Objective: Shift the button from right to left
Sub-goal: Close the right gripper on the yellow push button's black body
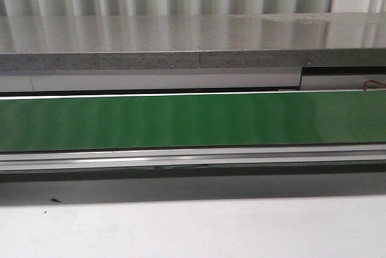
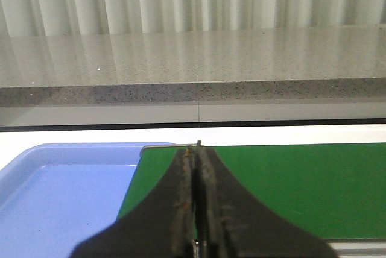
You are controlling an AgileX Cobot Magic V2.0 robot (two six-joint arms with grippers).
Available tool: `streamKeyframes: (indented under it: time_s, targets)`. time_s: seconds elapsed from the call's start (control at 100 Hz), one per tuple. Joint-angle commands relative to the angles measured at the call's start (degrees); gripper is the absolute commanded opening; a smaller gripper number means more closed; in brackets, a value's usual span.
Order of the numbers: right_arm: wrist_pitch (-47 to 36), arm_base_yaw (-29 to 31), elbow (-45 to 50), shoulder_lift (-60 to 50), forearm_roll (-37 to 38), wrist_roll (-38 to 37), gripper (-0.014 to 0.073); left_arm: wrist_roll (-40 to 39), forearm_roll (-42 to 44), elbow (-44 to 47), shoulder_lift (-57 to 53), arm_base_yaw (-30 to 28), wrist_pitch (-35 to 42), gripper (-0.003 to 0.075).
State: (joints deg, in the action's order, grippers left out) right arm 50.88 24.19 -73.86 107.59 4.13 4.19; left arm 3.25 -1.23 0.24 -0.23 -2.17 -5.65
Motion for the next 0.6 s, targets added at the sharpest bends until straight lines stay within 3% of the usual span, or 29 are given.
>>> streamKeyframes:
  time_s: [0.0, 0.17, 0.24, 0.36, 0.41, 0.59]
  targets:
    - [-1.0, 0.3, -3.2, -0.1, 1.1, 1.0, 0.057, -0.5, -0.2, 2.2, -1.9, 0.4, 4.3, -0.002]
    - [-0.6, 0.3, -4.6, 3.1, 1.1, 1.1, 0.0552, -0.5, -0.2, 2.2, -1.9, 0.4, 4.3, -0.002]
    - [-0.6, 0.3, -4.7, 3.4, 1.1, 1.2, 0.0455, -0.5, -0.2, 2.2, -1.9, 0.4, 4.3, -0.002]
    - [-0.4, 0.3, -4.7, 3.4, 1.3, 1.3, 0.0214, -0.5, -0.2, 2.2, -1.9, 0.4, 4.3, -0.002]
    - [-0.1, 0.3, -4.8, 3.4, 1.3, 1.3, 0.0168, -0.5, -0.2, 2.2, -1.9, 0.4, 4.3, -0.002]
    - [1.3, 0.1, -4.8, -0.4, 1.2, 1.2, 0.0167, -0.5, -0.2, 2.2, -1.9, 0.4, 4.3, -0.002]
